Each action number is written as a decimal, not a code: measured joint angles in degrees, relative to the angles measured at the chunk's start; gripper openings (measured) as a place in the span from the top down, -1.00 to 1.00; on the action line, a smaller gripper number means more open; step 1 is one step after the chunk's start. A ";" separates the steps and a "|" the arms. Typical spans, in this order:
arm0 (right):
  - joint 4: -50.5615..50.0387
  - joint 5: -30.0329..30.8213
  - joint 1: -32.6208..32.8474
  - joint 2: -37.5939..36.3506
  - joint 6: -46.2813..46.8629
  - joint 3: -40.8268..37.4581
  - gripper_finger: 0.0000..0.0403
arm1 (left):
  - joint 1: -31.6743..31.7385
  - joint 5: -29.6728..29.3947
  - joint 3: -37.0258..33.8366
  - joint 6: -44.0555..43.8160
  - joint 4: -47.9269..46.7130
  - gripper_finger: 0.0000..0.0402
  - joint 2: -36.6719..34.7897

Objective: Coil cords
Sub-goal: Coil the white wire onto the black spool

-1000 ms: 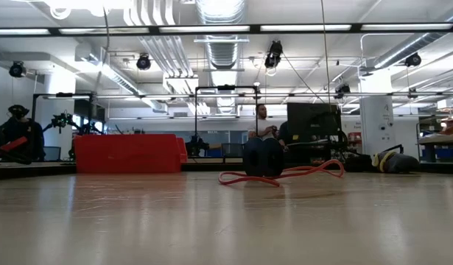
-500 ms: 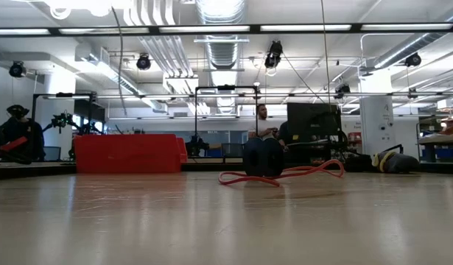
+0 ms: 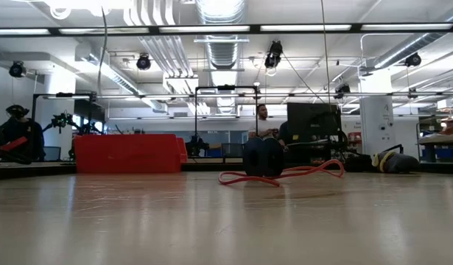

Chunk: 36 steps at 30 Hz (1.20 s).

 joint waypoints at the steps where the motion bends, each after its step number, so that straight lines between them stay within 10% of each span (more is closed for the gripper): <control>1: 0.00 0.00 0.00 0.00 0.01 0.01 1.00 | 0.08 0.02 0.00 -0.05 -0.06 0.58 0.04; 17: -0.02 -0.13 0.02 -0.09 2.85 0.01 0.97 | 1.23 -0.24 0.00 -0.72 2.78 0.99 1.11; 36: -1.33 18.42 1.99 -3.51 20.14 -1.80 0.07 | 4.26 -16.32 -0.09 -20.26 -1.54 1.00 -3.93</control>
